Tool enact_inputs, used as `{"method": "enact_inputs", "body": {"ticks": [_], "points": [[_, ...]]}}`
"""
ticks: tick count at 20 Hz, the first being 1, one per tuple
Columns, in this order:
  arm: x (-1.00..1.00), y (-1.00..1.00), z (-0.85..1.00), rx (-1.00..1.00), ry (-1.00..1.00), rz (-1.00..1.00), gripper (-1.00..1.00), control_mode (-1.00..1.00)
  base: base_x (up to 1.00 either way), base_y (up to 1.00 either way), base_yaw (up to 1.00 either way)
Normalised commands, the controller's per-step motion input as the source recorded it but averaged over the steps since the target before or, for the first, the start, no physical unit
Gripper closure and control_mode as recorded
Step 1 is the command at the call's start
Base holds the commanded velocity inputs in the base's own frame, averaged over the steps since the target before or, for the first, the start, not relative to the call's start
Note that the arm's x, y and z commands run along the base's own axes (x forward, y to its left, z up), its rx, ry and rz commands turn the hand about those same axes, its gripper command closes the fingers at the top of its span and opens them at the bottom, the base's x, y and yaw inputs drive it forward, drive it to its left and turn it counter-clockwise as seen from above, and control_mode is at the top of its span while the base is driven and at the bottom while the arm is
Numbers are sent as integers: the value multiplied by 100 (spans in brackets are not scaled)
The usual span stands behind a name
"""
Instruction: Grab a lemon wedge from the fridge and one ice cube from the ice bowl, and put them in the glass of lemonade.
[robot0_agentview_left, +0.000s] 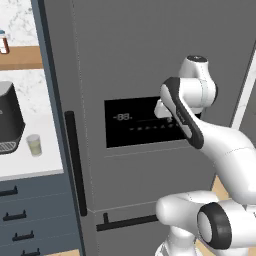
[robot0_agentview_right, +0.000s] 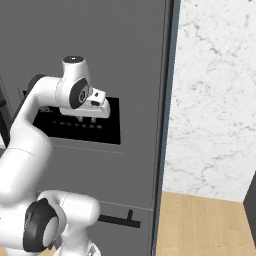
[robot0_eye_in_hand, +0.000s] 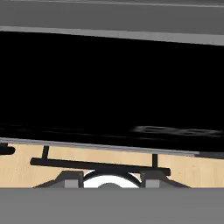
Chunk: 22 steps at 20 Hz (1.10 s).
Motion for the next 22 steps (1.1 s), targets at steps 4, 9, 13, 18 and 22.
{"method": "enact_inputs", "body": {"ticks": [4,9,13,18,22], "points": [[-35,-5,-2,0,1,0,-100,-100,0,0,0],[-71,-13,-19,0,6,0,-100,-100,0,0,0],[-54,-2,-19,0,9,0,-100,-100,0,0,0],[-42,0,-15,0,10,0,-100,-100,0,0,0],[-29,0,-8,0,9,0,-100,-100,0,0,0]]}}
